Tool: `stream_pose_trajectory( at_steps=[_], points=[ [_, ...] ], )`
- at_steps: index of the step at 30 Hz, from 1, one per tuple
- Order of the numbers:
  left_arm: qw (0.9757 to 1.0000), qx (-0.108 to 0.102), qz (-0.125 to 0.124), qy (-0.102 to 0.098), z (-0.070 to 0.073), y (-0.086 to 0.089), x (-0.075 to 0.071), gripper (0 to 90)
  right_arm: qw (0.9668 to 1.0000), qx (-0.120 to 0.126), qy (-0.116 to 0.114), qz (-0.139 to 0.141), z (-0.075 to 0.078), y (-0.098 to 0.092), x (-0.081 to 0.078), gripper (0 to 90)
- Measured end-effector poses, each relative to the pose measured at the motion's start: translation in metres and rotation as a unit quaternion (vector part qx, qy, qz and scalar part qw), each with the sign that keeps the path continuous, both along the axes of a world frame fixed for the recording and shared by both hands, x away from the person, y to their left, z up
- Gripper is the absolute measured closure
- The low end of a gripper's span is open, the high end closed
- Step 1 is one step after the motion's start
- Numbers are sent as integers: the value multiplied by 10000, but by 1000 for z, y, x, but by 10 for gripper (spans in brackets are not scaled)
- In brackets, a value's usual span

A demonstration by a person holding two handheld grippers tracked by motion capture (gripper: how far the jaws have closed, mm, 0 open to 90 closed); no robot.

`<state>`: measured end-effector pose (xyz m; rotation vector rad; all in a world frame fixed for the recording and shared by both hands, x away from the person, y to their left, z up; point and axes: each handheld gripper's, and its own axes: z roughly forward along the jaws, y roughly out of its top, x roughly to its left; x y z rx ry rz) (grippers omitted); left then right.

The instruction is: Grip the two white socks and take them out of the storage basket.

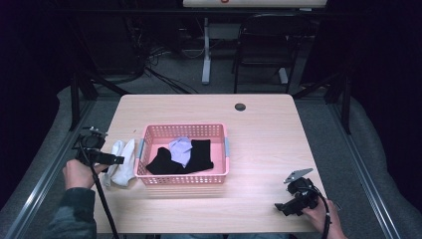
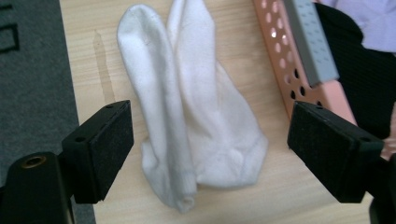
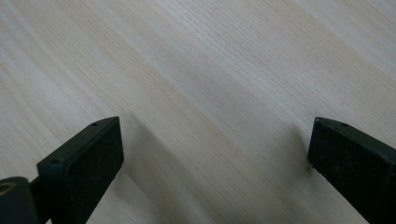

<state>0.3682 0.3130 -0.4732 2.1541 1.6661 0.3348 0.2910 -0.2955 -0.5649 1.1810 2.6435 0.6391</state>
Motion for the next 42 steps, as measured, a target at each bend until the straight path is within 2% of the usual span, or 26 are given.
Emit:
stream_pose_trajectory(
  at_steps=[1,3,4,7,18,22,25,27,30,33,35,37,38,40,42],
  points=[
    [10000,-15,-26,-52,1,-2,-6,127,10000,75,5,5,0,0,0,27],
    [9998,10,-62,-164,2,-8,-17,64,10000,2,-6,-8,2,0,0,27],
    [9997,7,-92,-222,2,-11,-23,47,10000,84,-34,-7,1,0,0,27],
    [9993,60,-168,-340,2,-17,-37,6,10000,80,13,1,1,0,-1,27],
    [9970,86,-245,-726,-11,-39,-80,0,9999,97,-28,-19,2,1,-1,35],
    [9969,121,-301,-719,-19,-46,-90,0,9999,113,-24,-13,2,1,-2,36],
    [9970,70,-323,-702,-26,-50,-96,0,9999,127,-41,8,2,1,-2,37],
    [9967,131,-331,-731,-32,-53,-101,0,9999,88,-64,13,3,2,-2,37],
    [9966,115,-347,-742,-39,-56,-106,0,9999,91,-68,12,3,2,-2,38],
    [9969,169,-354,-683,-45,-60,-110,0,9999,91,-83,21,3,2,-2,38],
    [9965,164,-338,-752,-49,-61,-112,0,9997,200,-129,-39,2,3,-3,39],
    [9962,158,-265,-817,-56,-62,-114,0,9999,114,-109,21,3,2,-3,39],
    [9965,146,-282,-779,-59,-63,-114,0,9999,113,-108,20,3,2,-2,39],
    [9966,269,-370,-689,-64,-64,-113,0,9998,146,-115,46,3,3,-2,40],
    [9972,208,-383,-607,-66,-61,-111,0,9998,147,-110,60,3,3,-2,40]
  ],
)
